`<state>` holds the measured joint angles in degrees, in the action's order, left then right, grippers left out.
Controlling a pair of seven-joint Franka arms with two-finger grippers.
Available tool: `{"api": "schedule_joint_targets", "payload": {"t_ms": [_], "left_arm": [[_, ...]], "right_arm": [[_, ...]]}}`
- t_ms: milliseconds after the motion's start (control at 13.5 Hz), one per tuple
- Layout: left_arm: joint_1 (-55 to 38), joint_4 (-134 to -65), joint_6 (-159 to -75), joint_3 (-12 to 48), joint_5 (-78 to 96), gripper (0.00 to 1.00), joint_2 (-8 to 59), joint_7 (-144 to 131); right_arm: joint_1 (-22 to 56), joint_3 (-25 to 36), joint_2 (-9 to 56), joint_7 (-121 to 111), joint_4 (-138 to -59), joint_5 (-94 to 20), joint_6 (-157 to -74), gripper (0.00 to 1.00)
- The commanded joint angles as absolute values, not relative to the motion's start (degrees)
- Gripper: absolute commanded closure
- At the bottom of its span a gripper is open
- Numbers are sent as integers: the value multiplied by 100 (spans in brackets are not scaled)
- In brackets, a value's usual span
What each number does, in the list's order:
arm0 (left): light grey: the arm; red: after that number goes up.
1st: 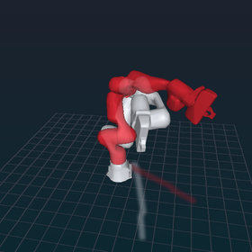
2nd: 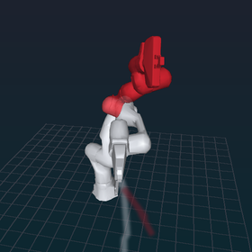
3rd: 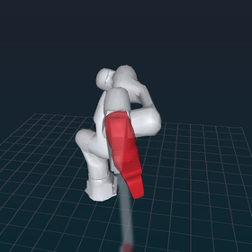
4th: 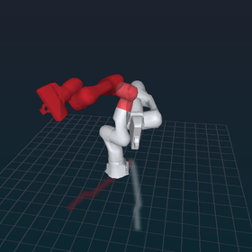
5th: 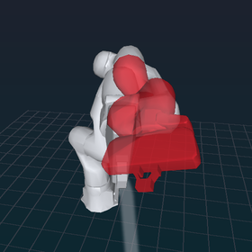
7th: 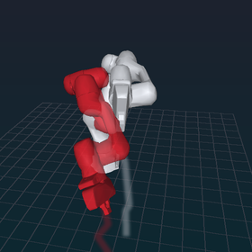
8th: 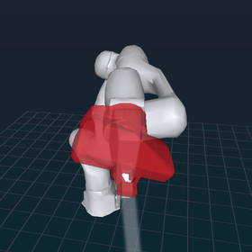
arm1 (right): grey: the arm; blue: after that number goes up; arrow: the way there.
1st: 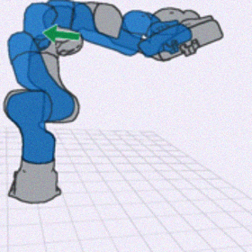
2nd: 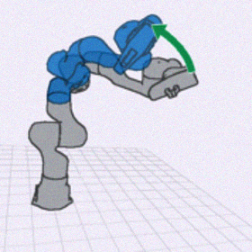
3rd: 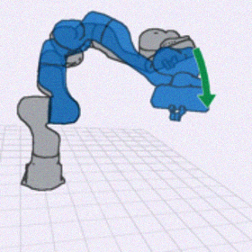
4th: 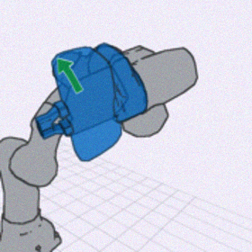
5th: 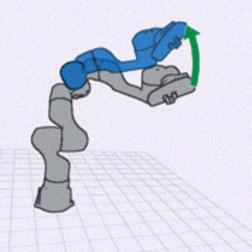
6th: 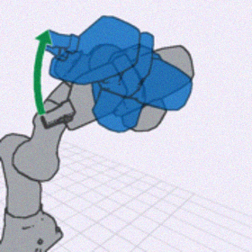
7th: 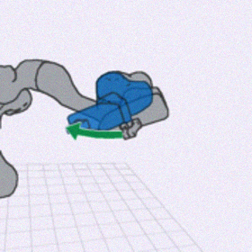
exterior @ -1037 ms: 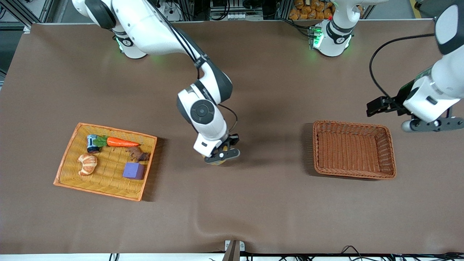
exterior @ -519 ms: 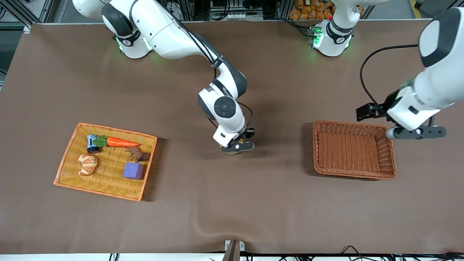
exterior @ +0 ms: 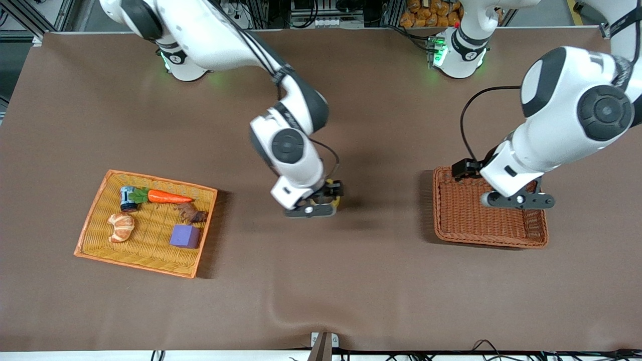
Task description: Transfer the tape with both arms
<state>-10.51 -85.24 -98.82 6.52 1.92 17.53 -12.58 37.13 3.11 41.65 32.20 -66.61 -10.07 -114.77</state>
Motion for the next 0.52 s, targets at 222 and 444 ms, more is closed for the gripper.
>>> {"api": "schedule_joint_targets", "payload": {"t_ms": [222,444], "left_arm": [[-1809,-8473,-10994,650,826,0,2530,-1860],[-2433,-8464,-11617,633,747,0,2934,-2696]], "right_arm": [[2033,202,1909,1620,-8183,-1020,-10488,0],[1286,211,1242,355,-8585,-1002,-10222,0]]}}
